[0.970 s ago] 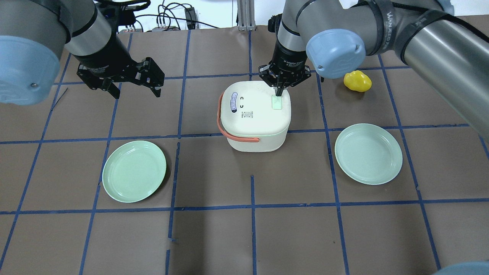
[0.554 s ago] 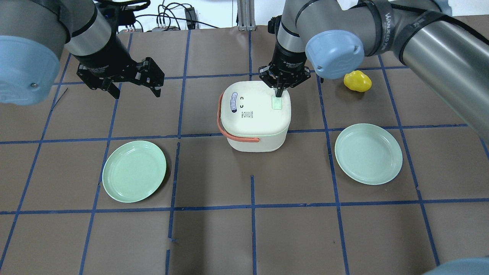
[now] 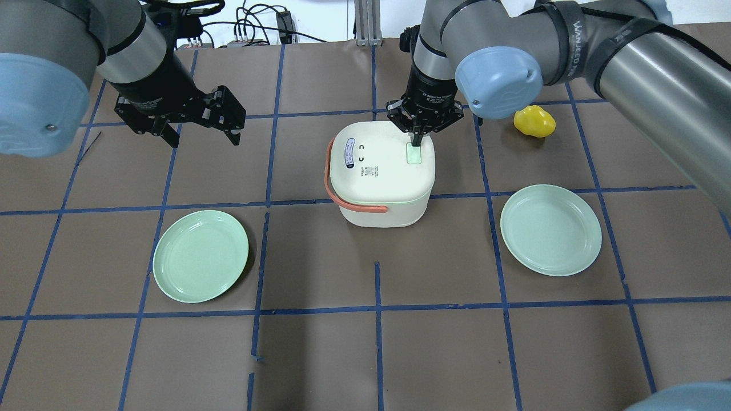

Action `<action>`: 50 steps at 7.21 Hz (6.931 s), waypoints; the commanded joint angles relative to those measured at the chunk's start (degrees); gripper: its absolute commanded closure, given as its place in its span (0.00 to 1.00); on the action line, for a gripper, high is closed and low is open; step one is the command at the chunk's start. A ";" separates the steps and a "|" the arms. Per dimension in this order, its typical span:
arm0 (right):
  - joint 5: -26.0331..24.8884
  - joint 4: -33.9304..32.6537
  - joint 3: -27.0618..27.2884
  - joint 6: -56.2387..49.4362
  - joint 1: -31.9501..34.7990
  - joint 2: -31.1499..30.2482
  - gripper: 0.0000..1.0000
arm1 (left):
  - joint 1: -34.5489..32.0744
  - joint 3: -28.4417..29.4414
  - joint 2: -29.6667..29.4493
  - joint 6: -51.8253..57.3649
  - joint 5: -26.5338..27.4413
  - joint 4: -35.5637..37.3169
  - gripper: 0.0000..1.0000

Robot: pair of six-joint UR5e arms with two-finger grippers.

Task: Press rice cooker button
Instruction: 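Lower the right gripper onto the green lid button and press down, then hold the right gripper pressed on the green lid button, then lift the right gripper away as the rice cooker lid pops open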

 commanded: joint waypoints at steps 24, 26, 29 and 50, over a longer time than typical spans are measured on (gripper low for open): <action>0.00 -0.02 0.88 0.09 0.19 -0.17 0.91 | -0.02 0.00 0.00 0.00 0.00 0.00 0.00; 0.00 -0.02 0.88 0.09 0.19 -0.17 0.91 | -0.02 0.00 0.00 0.00 0.00 0.00 0.00; 0.00 -0.02 0.88 0.09 0.19 -0.16 0.91 | 0.07 0.00 0.00 0.00 0.00 0.00 0.00; -0.35 5.75 -3.58 0.62 0.81 -2.27 0.88 | 0.07 0.00 0.00 0.00 0.00 0.00 0.00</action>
